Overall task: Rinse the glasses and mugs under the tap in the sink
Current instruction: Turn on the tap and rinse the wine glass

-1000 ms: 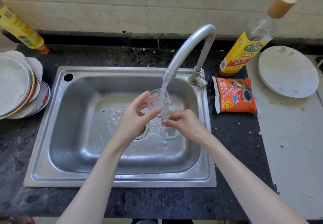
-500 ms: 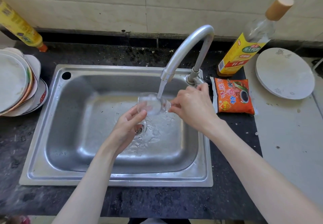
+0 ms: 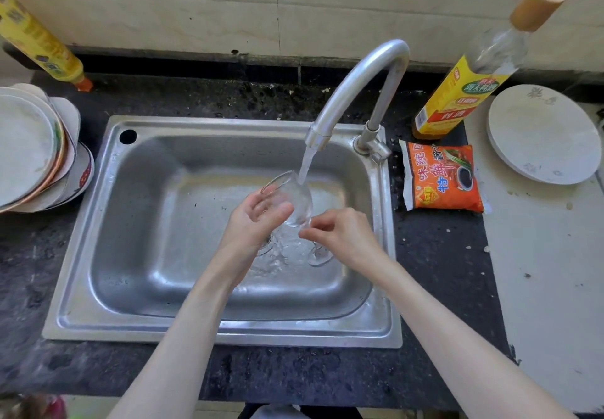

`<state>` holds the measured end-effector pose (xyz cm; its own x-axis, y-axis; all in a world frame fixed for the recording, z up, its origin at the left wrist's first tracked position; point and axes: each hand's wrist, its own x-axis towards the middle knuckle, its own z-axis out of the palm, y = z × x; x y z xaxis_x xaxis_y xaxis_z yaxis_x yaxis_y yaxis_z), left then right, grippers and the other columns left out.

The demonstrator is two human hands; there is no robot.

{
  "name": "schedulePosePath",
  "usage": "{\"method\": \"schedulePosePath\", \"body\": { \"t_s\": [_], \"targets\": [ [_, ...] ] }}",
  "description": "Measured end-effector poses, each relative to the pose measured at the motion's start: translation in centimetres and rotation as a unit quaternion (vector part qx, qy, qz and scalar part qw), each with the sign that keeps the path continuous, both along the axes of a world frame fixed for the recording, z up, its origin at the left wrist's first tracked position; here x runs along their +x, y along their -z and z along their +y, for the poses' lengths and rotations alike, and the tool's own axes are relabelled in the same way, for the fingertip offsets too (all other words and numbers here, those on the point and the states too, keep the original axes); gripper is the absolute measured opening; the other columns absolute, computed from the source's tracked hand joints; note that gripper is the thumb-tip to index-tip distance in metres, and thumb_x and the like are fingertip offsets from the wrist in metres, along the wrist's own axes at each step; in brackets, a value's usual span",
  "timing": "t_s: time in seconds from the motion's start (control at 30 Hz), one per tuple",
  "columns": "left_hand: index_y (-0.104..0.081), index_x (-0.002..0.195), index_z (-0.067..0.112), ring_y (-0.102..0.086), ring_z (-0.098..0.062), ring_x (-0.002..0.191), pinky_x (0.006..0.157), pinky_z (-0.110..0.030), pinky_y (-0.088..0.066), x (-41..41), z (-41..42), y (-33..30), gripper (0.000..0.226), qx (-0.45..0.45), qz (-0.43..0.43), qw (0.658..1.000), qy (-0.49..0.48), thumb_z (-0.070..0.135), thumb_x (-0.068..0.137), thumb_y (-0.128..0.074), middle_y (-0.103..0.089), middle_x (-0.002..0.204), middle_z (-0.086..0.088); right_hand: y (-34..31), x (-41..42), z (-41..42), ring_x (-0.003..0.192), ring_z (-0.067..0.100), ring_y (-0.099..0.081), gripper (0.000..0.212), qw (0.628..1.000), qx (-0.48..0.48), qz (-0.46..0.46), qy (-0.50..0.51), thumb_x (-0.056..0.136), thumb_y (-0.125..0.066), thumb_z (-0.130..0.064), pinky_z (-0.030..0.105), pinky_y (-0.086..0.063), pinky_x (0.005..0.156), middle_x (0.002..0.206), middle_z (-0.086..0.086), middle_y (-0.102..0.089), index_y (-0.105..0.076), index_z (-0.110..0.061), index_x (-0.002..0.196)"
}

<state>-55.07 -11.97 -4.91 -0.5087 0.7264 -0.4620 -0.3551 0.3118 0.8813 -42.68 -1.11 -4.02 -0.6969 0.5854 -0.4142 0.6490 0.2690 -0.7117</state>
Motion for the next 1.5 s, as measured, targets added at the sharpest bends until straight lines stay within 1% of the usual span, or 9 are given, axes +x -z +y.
{"method": "schedulePosePath", "body": {
  "t_s": [0.13,0.3,0.43,0.6,0.9,1.1,1.23,1.33,1.5],
  "targets": [
    [-0.054,0.117,0.013,-0.064,-0.006,0.099,0.079,-0.014,-0.048,0.7,0.9,-0.5,0.042,-0.010,0.060,0.998,-0.036,0.011,0.079,-0.070,-0.066,0.109,0.000,-0.3,0.6,1.8,0.090,0.006,-0.062,0.025,0.998,-0.066,-0.012,0.003,0.082,-0.068,-0.034,0.032,-0.047,0.094,0.103,-0.006,-0.071,-0.072,-0.020,0.102],
    [-0.052,0.114,0.019,-0.060,-0.002,0.098,0.084,-0.011,-0.045,0.7,1.0,-0.7,0.047,-0.021,0.130,0.991,-0.004,0.010,0.073,-0.075,-0.062,0.104,0.011,-0.1,2.0,6.4,0.088,0.022,-0.055,0.025,0.943,0.278,0.010,0.184,0.085,-0.064,-0.026,0.030,-0.038,0.068,0.100,0.005,-0.058,-0.056,-0.010,0.103],
    [-0.053,0.104,0.033,-0.061,-0.005,0.102,0.093,-0.032,-0.048,0.9,0.8,-0.4,0.056,-0.041,0.146,0.988,0.000,0.042,0.054,-0.077,-0.065,0.100,0.018,1.2,1.6,9.4,0.108,0.027,-0.051,0.033,0.941,0.316,-0.059,0.110,0.089,-0.060,-0.026,0.036,-0.041,0.081,0.118,0.009,-0.059,-0.059,-0.008,0.116],
    [-0.052,0.105,0.034,-0.061,-0.009,0.106,0.099,-0.047,-0.044,1.1,1.1,-0.4,0.063,-0.056,0.140,0.989,-0.004,0.050,0.048,-0.074,-0.065,0.107,0.014,1.8,2.1,10.4,0.099,0.031,-0.053,0.026,0.920,0.381,-0.046,0.074,0.094,-0.051,-0.024,0.041,-0.041,0.076,0.103,0.011,-0.069,-0.069,-0.008,0.102],
    [-0.051,0.103,0.031,-0.064,-0.009,0.099,0.098,-0.037,-0.047,1.3,1.5,-0.2,0.058,-0.053,0.110,0.992,-0.022,0.038,0.052,-0.077,-0.065,0.108,0.006,1.6,1.9,12.3,0.090,0.031,-0.057,0.030,0.959,0.202,-0.005,0.200,0.096,-0.044,-0.026,0.030,-0.031,0.064,0.093,0.014,-0.066,-0.066,-0.007,0.098],
    [-0.051,0.109,0.031,-0.060,-0.011,0.099,0.081,-0.024,-0.046,1.5,1.2,-0.7,0.057,-0.080,0.122,0.988,-0.041,0.039,0.060,-0.078,-0.060,0.106,0.013,0.2,1.6,9.1,0.115,0.023,-0.052,0.039,0.945,0.067,0.047,0.315,0.091,-0.054,-0.026,0.036,-0.044,0.095,0.124,0.007,-0.056,-0.049,-0.012,0.127],
    [-0.053,0.114,0.021,-0.062,-0.012,0.094,0.081,-0.023,-0.047,1.1,0.7,-1.2,0.057,-0.090,0.112,0.985,-0.091,0.031,0.063,-0.078,-0.063,0.104,0.004,-2.0,2.5,1.1,0.073,0.016,-0.062,0.020,0.940,-0.134,0.065,0.308,0.094,-0.050,-0.025,0.032,-0.050,0.063,0.079,0.002,-0.067,-0.062,-0.013,0.084],
    [-0.053,0.114,0.015,-0.060,-0.005,0.086,0.078,-0.014,-0.045,1.3,0.4,-1.9,0.055,-0.087,0.102,0.983,-0.128,0.029,0.067,-0.078,-0.063,0.096,0.004,-3.5,2.5,-3.2,0.070,0.015,-0.063,0.032,0.869,-0.389,0.031,0.304,0.097,-0.044,-0.032,0.026,-0.044,0.060,0.083,0.003,-0.071,-0.065,-0.008,0.094],
    [-0.055,0.103,0.015,-0.059,-0.001,0.080,0.065,-0.006,-0.043,2.4,-0.4,-3.1,0.028,-0.050,0.061,0.990,-0.120,0.013,0.079,-0.070,-0.062,0.092,0.006,-3.3,0.0,-4.3,0.087,0.018,-0.060,0.029,0.622,-0.622,0.103,0.464,0.091,-0.054,-0.039,0.033,-0.043,0.068,0.104,0.001,-0.067,-0.061,-0.012,0.100]
  ]
}}
